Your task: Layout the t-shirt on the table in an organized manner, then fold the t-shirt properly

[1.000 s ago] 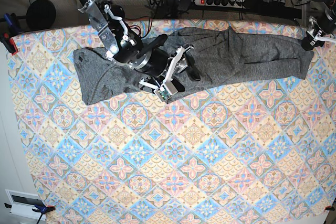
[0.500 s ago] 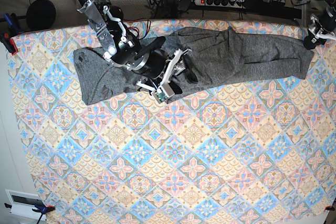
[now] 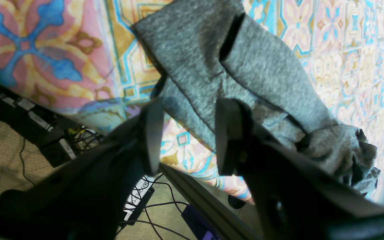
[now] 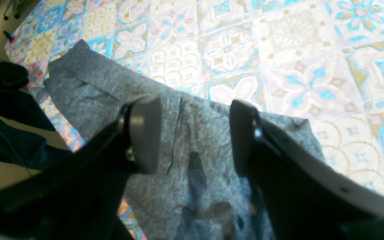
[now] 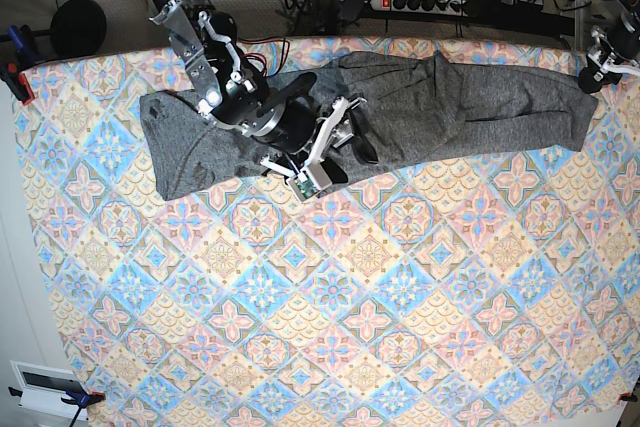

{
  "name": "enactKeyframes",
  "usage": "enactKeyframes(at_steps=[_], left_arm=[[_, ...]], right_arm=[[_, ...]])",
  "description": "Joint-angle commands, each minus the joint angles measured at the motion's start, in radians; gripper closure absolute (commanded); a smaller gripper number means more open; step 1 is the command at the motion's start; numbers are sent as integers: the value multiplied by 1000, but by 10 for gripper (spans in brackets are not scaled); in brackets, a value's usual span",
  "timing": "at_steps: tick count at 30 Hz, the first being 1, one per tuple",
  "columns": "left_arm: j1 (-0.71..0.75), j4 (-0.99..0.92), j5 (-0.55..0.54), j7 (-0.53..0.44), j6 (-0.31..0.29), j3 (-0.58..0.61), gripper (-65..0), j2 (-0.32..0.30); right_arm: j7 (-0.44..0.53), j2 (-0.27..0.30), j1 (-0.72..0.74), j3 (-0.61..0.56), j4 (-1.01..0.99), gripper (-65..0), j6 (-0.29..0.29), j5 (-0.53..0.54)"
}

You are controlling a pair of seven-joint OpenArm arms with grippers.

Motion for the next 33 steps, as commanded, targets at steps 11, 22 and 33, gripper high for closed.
enactKeyframes(at_steps=[11,22,33], left_arm=[[1,14,-21,-12,-6,-51,-257,29],[-2,14,-16,-12,-6,-46,-400,28],[-2,14,-16,-12,-12,-51,-406,26]], right_arm=[[25,0,12,-1,17,-315,6,12],[25,-2,12,-5,17,-315,6,12],[25,-2,12,-5,22,-315,6,13]])
